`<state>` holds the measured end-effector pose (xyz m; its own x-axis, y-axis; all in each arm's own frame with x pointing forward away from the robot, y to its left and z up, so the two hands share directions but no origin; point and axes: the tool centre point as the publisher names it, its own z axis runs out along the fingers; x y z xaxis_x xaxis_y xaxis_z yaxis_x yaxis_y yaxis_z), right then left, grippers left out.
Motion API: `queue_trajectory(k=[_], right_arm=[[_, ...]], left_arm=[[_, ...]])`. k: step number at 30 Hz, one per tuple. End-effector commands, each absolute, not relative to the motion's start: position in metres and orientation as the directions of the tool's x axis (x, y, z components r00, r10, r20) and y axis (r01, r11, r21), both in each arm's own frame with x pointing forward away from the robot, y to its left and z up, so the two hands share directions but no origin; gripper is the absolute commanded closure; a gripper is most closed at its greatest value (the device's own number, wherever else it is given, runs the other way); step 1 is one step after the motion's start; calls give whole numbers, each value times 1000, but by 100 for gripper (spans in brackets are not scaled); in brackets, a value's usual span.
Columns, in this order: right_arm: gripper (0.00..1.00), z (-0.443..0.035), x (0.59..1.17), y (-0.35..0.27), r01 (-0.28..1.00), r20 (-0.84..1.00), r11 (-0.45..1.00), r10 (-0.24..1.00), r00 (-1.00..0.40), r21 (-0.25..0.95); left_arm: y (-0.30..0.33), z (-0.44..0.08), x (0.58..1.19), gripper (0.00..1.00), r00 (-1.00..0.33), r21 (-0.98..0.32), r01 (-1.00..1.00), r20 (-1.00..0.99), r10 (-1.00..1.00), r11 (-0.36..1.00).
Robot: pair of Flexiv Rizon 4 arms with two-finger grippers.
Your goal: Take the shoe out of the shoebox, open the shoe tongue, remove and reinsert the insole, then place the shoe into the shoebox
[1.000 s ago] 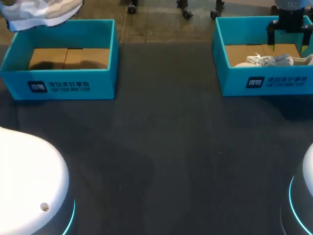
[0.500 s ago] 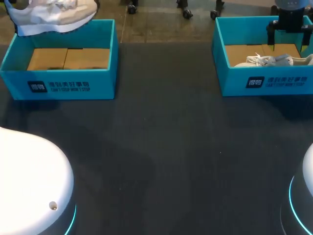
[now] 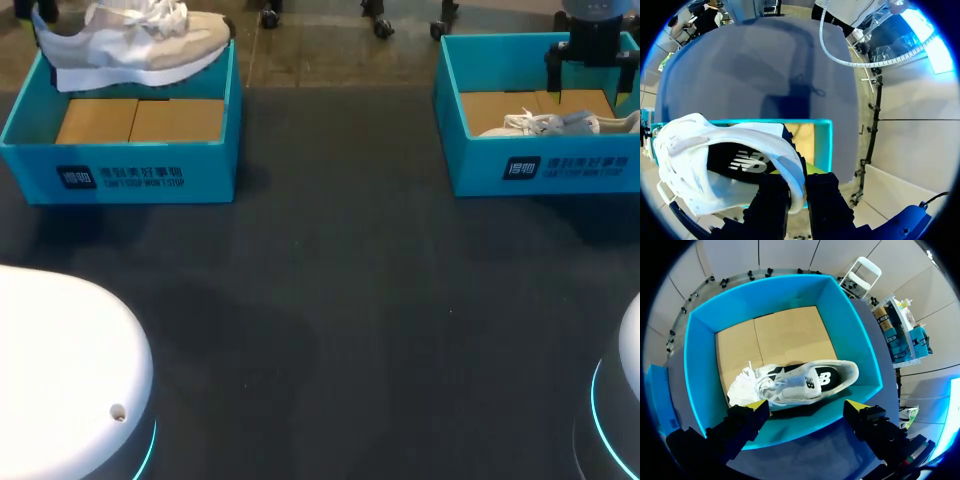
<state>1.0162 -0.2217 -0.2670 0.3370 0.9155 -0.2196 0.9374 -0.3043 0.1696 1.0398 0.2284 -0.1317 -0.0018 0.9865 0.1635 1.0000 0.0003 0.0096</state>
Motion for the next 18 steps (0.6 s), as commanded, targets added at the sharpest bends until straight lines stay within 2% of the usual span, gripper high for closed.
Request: queue_trajectory(k=[1, 18], right_arm=[[0, -267, 1016, -222, 938, -220, -304, 916, 336, 169], [0, -267, 1016, -222, 938, -220, -304, 916, 336, 169]], left_arm=[[217, -128, 1020, 100, 3, 60, 998, 174, 985, -14], [145, -130, 969, 100, 104, 10, 994, 198, 975, -108]])
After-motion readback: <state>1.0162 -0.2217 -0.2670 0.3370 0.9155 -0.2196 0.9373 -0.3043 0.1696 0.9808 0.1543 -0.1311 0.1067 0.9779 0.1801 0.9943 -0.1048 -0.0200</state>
